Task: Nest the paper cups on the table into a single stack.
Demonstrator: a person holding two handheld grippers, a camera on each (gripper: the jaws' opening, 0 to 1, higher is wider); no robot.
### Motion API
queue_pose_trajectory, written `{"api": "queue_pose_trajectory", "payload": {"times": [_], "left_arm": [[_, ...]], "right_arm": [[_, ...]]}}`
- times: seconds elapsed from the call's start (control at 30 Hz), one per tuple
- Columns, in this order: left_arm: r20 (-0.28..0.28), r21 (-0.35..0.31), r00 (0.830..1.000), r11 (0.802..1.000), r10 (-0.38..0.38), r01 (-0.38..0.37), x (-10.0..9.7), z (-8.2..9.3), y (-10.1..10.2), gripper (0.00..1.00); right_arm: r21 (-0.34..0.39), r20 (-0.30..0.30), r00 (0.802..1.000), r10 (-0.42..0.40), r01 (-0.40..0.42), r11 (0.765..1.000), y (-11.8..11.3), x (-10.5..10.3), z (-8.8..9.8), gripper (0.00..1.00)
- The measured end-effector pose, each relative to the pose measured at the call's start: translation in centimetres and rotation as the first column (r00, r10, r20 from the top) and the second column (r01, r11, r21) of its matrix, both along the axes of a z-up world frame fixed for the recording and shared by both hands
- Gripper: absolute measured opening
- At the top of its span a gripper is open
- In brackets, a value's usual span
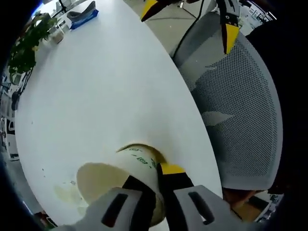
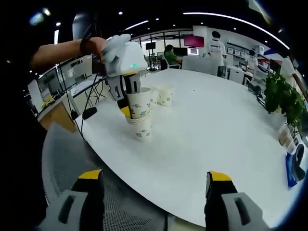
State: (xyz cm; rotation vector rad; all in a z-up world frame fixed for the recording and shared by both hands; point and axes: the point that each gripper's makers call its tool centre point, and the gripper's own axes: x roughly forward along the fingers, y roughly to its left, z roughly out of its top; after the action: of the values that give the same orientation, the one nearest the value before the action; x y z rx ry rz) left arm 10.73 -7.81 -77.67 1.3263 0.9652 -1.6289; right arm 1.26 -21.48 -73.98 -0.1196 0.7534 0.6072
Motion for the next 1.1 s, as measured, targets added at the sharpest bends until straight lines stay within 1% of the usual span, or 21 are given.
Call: {"api": "queue_pose_trajectory", "payload": {"times": [0.07,0.13,0.2,0.33,0.5,0.67,0.77,0.87,0.93,1.1], "left_arm": [[0.0,0.003,1.0,1.0,-0.006,0.006,0.1,0.0,0.1,0.0],[-0.003,0.004,1.0,1.0,-0.01,0.01,0.0,0.2,0.1,0.03],[-0.018,0.009,1.0,1.0,-0.008,0.009,-0.2,0.4,0.2,0.05],[-0.016,0.002,1.0,1.0,-0.011,0.011,0.0,0.9,0.2,0.06],[0.006,0.001,1.0,1.0,-0.016,0.016,0.4,1.7,0.1,0.07],[0.013,-0.012,1.0,1.0,-0.015,0.015,0.6,2.7,0.0,0.07],[0.016,-0.013,1.0,1.0,-0.015,0.016,0.7,2.8,0.1,0.08],[0.019,-0.015,1.0,1.0,-0.019,0.019,0.6,3.1,0.2,0.1],[0.019,-0.016,1.0,1.0,-0.019,0.019,0.8,3.0,0.2,0.1],[0.027,-0.021,0.999,1.0,-0.018,0.018,1.1,3.7,0.3,0.11]], "right_arm": [[0.001,-0.002,1.0,-0.003,0.003,1.0,-0.1,0.0,0.0,0.88],[0.003,-0.002,1.0,-0.006,0.006,1.0,-0.2,-0.1,0.0,0.88],[0.004,-0.004,1.0,-0.006,0.006,1.0,-0.2,-0.1,-0.1,0.88],[0.005,-0.003,1.0,-0.005,0.005,1.0,0.0,0.1,-0.1,0.88],[0.006,-0.001,1.0,-0.001,0.002,1.0,0.3,0.3,0.0,0.88],[0.006,-0.002,1.0,-0.003,0.003,1.0,0.2,0.2,0.0,0.88],[0.002,-0.004,1.0,-0.001,0.001,1.0,0.2,0.1,0.0,0.88],[0.003,-0.001,1.0,0.0,0.0,1.0,0.3,0.3,0.1,0.88],[0.004,0.002,1.0,0.0,0.0,1.0,0.4,0.4,0.1,0.88],[0.004,0.006,1.0,0.005,-0.005,1.0,0.6,0.6,0.3,0.88]]}}
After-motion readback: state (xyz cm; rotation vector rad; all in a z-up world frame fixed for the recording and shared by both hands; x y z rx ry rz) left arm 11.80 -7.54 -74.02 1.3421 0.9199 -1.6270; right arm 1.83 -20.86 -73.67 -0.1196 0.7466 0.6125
